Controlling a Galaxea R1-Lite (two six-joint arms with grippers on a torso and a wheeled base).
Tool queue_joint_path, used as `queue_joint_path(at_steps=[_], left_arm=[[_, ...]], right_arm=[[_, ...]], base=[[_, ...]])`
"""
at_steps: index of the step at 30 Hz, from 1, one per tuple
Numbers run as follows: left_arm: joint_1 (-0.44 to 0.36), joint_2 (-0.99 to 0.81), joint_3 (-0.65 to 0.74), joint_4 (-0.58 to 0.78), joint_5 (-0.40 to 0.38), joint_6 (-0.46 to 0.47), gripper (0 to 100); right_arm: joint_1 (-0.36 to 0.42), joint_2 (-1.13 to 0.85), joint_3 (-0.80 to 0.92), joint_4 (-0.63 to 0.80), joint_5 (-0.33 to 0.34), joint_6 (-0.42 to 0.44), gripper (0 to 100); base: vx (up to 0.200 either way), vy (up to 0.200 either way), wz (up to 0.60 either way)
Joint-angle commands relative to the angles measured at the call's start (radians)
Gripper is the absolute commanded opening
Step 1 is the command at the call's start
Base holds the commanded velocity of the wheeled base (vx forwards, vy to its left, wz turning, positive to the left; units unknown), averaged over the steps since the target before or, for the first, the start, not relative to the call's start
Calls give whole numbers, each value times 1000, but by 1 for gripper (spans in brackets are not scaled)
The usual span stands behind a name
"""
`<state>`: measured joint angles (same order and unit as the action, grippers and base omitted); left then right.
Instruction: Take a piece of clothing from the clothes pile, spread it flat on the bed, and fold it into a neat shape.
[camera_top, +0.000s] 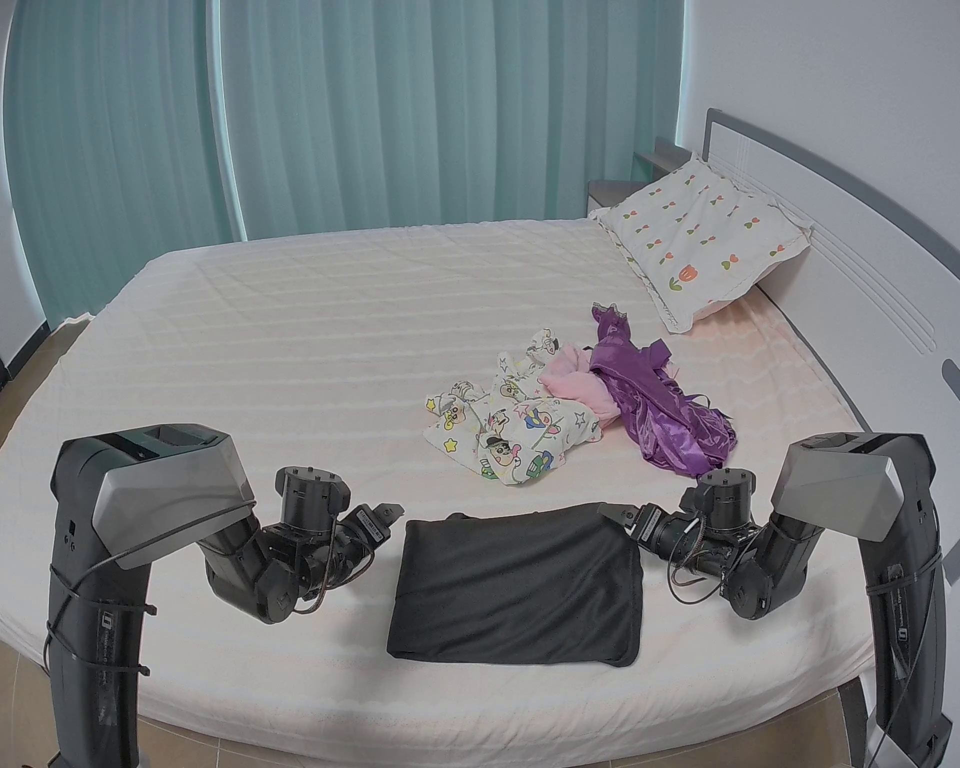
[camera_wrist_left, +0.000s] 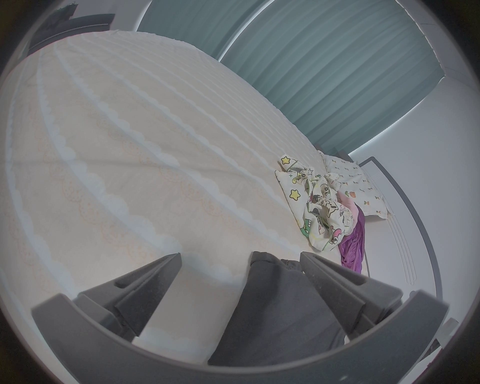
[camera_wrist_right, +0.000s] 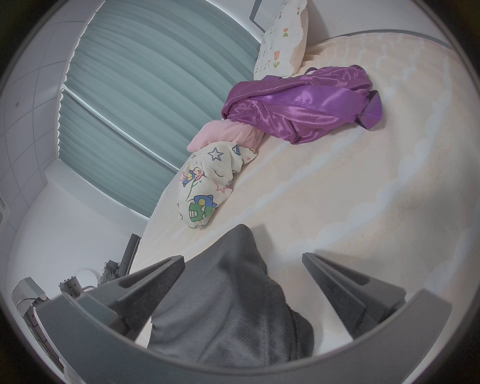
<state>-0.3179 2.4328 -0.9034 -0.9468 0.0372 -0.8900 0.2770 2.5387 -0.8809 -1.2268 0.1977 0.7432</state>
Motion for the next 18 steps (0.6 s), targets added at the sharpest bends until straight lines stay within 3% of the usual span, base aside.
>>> queue_joint_path(at_steps=[1,6,10,11,18], left_arm=[[-7,-15,29,-3,-2,0,100],[-76,-54,152,-110,-16,14,100],[-107,-55,238,-168,-19,105,100],[-118,-54,274,-171,-33,157,100],[-138,-77,385,-168,-138,260,100]], right_arm=[[-7,-5,17,-5,-6,1,100],[-7,-35,95,-14,-23,-27,100],[-1,-55,184,-26,2,-107,100],[7,-57,221,-54,22,-125,100],[21,-51,289,-102,57,-179,100]], base=[[0,0,0],[0,0,0],[0,0,0],[0,0,0],[0,0,0]])
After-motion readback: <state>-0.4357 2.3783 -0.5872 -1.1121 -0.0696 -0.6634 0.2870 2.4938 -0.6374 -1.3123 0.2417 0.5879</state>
